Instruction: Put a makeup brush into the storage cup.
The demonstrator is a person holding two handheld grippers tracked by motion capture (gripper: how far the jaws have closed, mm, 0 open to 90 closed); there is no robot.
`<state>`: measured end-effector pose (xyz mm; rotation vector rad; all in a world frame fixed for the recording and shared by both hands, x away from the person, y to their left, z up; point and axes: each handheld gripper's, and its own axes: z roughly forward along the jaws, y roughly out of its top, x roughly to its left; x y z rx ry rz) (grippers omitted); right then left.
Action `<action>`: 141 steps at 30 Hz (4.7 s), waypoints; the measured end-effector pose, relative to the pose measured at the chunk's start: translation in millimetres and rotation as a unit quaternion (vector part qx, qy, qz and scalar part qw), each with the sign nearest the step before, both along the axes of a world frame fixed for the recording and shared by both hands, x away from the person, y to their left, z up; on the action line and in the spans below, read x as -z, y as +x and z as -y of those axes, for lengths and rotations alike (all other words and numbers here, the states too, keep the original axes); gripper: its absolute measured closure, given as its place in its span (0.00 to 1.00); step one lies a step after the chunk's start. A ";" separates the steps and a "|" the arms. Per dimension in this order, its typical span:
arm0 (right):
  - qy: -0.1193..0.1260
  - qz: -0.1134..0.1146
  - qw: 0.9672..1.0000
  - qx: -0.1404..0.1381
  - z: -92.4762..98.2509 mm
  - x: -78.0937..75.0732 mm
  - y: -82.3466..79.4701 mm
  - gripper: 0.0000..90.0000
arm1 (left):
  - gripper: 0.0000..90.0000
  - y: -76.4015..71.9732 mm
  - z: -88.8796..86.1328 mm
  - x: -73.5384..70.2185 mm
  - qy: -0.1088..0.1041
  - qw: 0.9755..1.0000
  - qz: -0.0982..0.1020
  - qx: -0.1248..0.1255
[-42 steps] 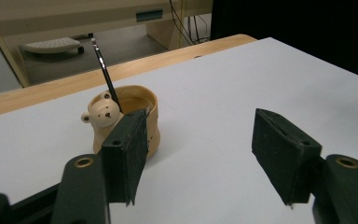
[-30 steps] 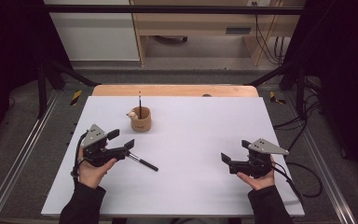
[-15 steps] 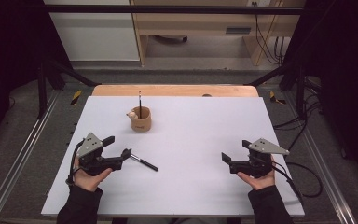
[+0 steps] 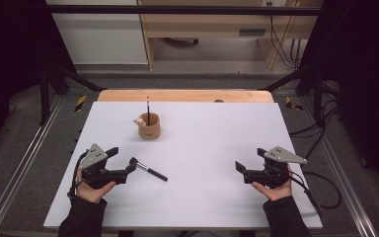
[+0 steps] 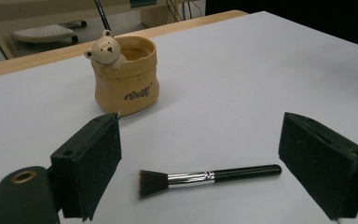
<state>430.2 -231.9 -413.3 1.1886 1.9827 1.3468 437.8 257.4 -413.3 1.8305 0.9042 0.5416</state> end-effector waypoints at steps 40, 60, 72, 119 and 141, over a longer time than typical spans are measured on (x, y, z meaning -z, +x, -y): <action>-0.010 -0.002 1.000 -0.003 -2.9 3.1 0.7 0.07 | 0.13 30.9 20.0 13.6 0.071 0.991 -0.049 0.098; -0.013 -0.006 1.000 -0.004 -4.4 5.0 2.0 0.07 | 0.16 46.1 41.8 35.6 0.112 0.981 -0.090 0.134; -0.013 -0.007 1.000 -0.004 -4.7 5.3 2.2 0.07 | 0.19 52.0 57.3 51.7 0.144 0.972 -0.109 0.149; -0.015 -0.010 1.000 -0.008 -6.1 6.2 1.5 0.07 | 0.61 39.4 66.8 48.1 0.227 0.945 -0.158 0.177; -0.014 -0.010 1.000 -0.009 -6.1 6.1 1.3 0.07 | 0.79 30.8 68.0 42.4 0.254 0.929 -0.178 0.202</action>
